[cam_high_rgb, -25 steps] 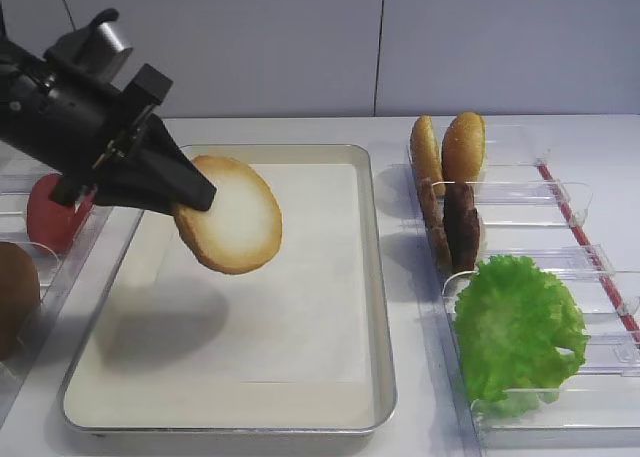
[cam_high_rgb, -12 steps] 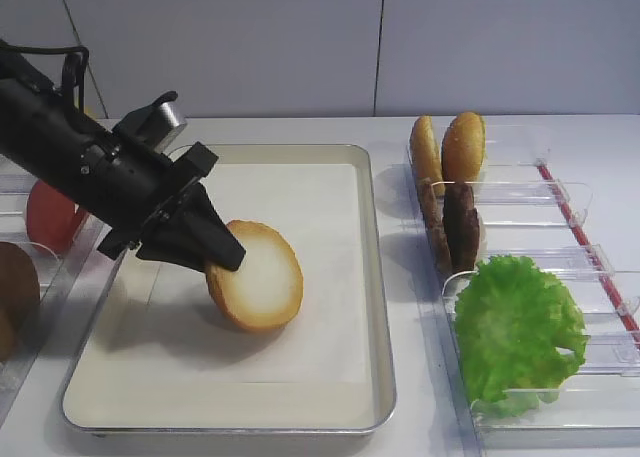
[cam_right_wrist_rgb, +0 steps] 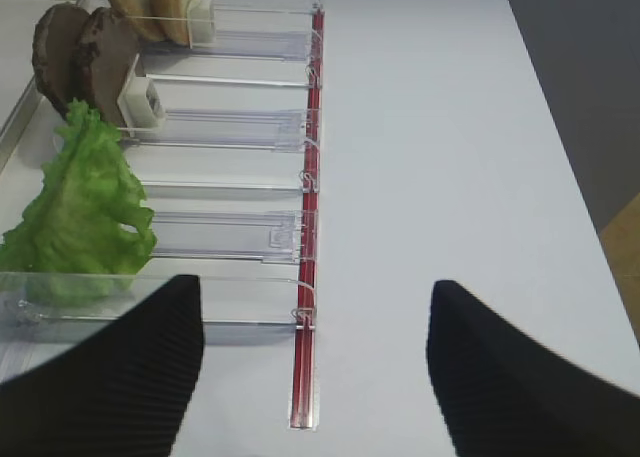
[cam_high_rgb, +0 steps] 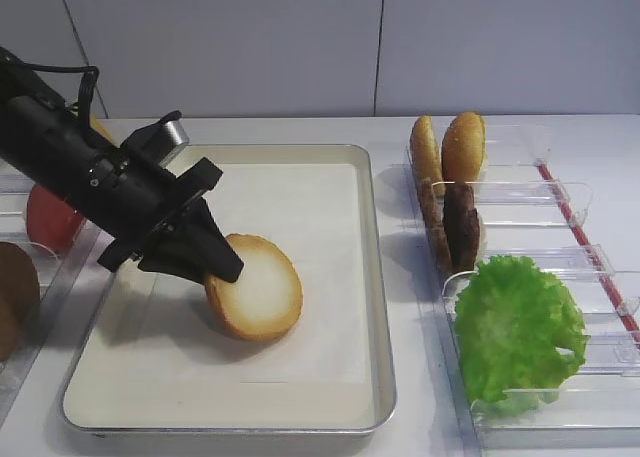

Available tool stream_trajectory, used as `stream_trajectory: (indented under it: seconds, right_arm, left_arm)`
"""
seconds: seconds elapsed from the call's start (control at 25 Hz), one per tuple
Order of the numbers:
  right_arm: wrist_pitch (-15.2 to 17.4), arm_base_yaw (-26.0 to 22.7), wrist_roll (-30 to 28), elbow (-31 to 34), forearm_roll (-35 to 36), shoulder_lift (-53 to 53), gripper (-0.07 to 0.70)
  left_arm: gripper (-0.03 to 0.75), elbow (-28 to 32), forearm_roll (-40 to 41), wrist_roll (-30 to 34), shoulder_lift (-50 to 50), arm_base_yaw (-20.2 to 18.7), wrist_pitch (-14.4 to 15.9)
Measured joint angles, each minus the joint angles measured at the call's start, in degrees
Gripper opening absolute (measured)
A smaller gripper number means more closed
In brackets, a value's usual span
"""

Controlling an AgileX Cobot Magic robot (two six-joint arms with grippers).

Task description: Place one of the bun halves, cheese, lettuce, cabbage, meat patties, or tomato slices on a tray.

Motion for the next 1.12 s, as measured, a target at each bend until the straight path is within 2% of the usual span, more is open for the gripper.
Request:
stream_trajectory:
  seconds: [0.12,0.2,0.52,0.6,0.76,0.84,1.12]
  right_arm:
    - [0.0,0.0,0.0,0.0,0.0,0.0,0.47]
    - [0.0,0.0,0.0,0.0,0.0,0.0,0.47]
    - [0.0,0.0,0.0,0.0,0.0,0.0,0.47]
    - [0.0,0.0,0.0,0.0,0.0,0.0,0.47]
    - [0.0,0.0,0.0,0.0,0.0,0.0,0.47]
    - [0.0,0.0,0.0,0.0,0.0,0.0,0.47]
    - [0.0,0.0,0.0,0.0,0.0,0.0,0.47]
  left_arm:
    - [0.141,-0.05,0.52,-0.9,0.0,0.0,-0.23]
    - [0.17,-0.05,0.81,-1.46,0.0,0.0,-0.23]
    - [0.406,-0.05,2.63,-4.49,0.14,0.0,-0.48]
    - [0.44,-0.44,3.72,-5.25,-0.2,0.0,-0.39]
    - [0.459,-4.19,8.94,-10.05,-1.99,0.0,0.75]
    - [0.462,-8.17,15.34,-15.28,-2.55,-0.12,1.16]
    - [0.461,-13.4,25.78,-23.26,-4.98,-2.22,1.7]
